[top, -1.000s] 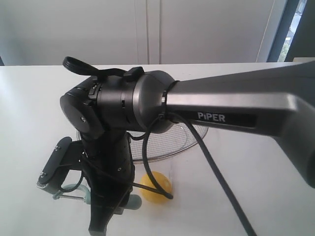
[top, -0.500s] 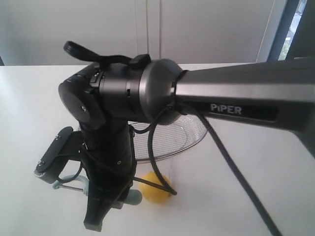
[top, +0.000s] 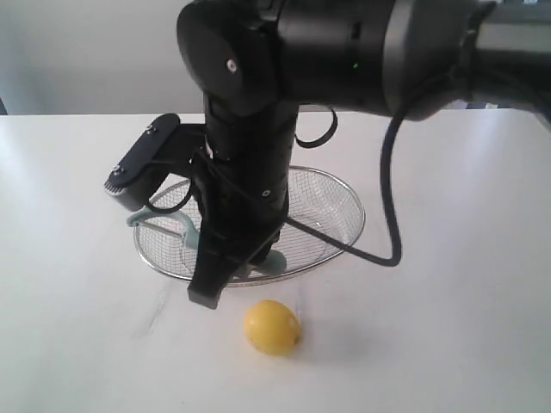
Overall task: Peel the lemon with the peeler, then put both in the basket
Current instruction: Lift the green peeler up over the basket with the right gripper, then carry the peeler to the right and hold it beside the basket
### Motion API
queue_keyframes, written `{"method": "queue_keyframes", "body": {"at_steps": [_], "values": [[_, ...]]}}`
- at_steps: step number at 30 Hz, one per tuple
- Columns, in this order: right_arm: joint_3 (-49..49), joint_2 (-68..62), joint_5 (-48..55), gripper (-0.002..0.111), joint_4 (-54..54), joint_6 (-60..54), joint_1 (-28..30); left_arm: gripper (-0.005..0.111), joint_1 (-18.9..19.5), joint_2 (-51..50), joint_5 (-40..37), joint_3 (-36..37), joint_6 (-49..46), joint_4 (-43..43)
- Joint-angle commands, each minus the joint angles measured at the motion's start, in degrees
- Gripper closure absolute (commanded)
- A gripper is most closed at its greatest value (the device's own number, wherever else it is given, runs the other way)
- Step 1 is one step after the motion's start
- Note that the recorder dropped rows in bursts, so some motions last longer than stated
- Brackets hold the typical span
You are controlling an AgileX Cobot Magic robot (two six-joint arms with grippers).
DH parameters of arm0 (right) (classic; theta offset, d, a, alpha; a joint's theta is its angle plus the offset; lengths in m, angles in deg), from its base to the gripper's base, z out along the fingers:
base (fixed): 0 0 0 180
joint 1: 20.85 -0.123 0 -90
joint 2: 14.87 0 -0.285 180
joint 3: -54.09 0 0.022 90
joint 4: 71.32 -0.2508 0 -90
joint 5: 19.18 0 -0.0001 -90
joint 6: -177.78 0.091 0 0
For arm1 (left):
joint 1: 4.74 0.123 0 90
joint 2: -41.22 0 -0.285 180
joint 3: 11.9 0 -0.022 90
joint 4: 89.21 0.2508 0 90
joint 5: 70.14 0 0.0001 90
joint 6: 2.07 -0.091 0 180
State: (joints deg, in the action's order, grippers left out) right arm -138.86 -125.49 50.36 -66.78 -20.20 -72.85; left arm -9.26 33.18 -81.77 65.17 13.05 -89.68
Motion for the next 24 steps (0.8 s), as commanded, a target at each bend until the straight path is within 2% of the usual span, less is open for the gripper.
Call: {"method": "queue_keyframes", "body": {"at_steps": [1,19,24], "values": [[-0.5,3.3,0.4,0.108,0.4,0.4,3.3,0.107,-0.2,0.3,0.1,0.1,-0.1,-0.3],[-0.4,16.7,0.4,0.108,0.1,0.0,11.7,0.107,-0.2,0.3,0.1,0.1,-0.1,-0.3],[3.1,21.8,0.4,0.108,0.1,-1.4,13.3,0.107,-0.2,0.3,0.1,0.1,-0.1,-0.3]]}}
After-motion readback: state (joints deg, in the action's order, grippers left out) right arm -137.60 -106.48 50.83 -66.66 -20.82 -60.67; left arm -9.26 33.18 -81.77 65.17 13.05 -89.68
